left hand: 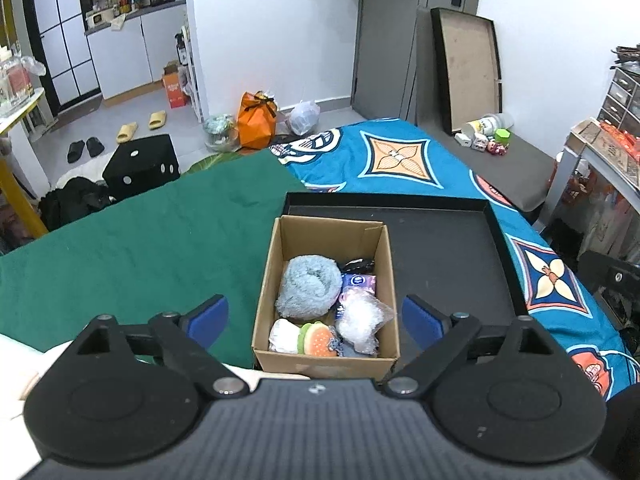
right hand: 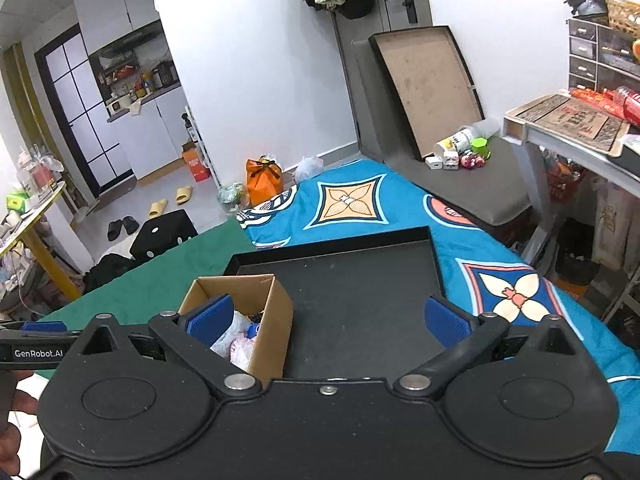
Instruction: Organize soft objects
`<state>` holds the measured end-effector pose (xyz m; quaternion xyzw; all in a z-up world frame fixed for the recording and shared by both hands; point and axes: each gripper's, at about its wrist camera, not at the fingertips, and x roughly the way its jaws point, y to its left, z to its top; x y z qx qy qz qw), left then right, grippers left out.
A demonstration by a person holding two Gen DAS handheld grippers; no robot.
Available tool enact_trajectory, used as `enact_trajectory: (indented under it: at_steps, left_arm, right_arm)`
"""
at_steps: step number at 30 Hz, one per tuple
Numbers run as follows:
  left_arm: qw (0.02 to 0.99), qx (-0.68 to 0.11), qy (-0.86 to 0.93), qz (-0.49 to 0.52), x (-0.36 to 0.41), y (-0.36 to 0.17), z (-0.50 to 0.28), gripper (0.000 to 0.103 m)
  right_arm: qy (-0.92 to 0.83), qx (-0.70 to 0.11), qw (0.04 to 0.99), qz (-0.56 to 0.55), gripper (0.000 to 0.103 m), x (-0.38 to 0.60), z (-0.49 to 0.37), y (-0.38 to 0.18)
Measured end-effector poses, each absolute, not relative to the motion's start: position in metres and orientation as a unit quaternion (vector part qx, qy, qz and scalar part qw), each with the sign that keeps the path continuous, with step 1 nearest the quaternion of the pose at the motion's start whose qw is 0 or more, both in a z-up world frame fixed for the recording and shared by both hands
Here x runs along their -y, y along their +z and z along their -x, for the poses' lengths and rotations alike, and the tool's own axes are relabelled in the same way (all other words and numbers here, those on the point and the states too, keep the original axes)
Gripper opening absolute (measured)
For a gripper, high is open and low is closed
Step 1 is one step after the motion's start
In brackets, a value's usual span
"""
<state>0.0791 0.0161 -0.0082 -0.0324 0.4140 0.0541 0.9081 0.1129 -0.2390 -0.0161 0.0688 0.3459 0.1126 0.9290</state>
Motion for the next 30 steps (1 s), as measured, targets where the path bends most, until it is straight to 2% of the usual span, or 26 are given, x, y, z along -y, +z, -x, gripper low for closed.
enact_trajectory:
  at_steps: [24, 30]
  left_arm:
    - [0.934, -0.355, 0.046, 0.016, -0.001, 0.046, -0.004, 0.094]
    - [0.937, -0.345, 0.048, 0.02, -0.003, 0.052, 0.018, 0.099]
  right_arm:
    - [0.097, -0.315, 0.941, -0.073, 0.103, 0.273, -0.05, 0.024]
    - [0.108, -0.318, 0.94, -0.062, 0.103, 0.272, -0.034, 0.032]
